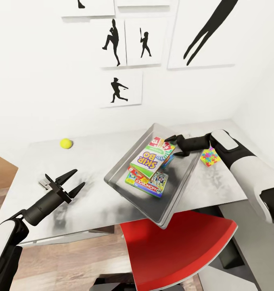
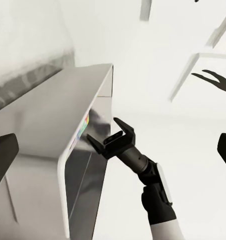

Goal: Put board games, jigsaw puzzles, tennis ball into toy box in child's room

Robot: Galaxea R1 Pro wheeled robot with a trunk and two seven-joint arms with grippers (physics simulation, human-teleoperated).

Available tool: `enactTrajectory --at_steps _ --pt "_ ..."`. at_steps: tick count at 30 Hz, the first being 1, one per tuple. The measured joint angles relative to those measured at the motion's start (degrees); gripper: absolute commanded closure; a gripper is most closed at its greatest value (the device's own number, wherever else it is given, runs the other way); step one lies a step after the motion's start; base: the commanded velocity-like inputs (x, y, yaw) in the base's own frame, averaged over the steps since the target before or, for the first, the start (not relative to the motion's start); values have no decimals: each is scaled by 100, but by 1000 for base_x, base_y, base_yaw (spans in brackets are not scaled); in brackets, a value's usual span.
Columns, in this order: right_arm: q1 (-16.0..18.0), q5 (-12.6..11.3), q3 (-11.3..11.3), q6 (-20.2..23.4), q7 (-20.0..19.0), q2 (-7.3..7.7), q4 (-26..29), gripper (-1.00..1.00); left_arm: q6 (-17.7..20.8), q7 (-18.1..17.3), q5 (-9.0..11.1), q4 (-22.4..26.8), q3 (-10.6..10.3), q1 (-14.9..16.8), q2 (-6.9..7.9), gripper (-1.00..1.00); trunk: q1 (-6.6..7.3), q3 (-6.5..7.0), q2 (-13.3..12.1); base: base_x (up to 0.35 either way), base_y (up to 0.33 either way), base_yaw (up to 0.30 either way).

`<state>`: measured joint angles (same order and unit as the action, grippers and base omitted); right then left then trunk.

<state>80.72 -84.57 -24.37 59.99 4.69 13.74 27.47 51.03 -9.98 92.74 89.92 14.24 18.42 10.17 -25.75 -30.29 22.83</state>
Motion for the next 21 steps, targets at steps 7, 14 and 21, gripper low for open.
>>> enactTrajectory --at_steps 7,14,21 --pt "-26 -7 6 1 0 67 279 -100 -2 0 0 0 -2 0 2 -100 0 0 0 0 0 0" --pt "-133 -10 4 1 -5 130 728 -100 -2 0 -6 -2 -3 0 0 -100 0 0 0 0 0 0" --pt "-686 -10 7 1 -36 325 2244 -100 -6 -1 -35 -5 -1 -4 -2 -100 0 0 0 0 0 0"
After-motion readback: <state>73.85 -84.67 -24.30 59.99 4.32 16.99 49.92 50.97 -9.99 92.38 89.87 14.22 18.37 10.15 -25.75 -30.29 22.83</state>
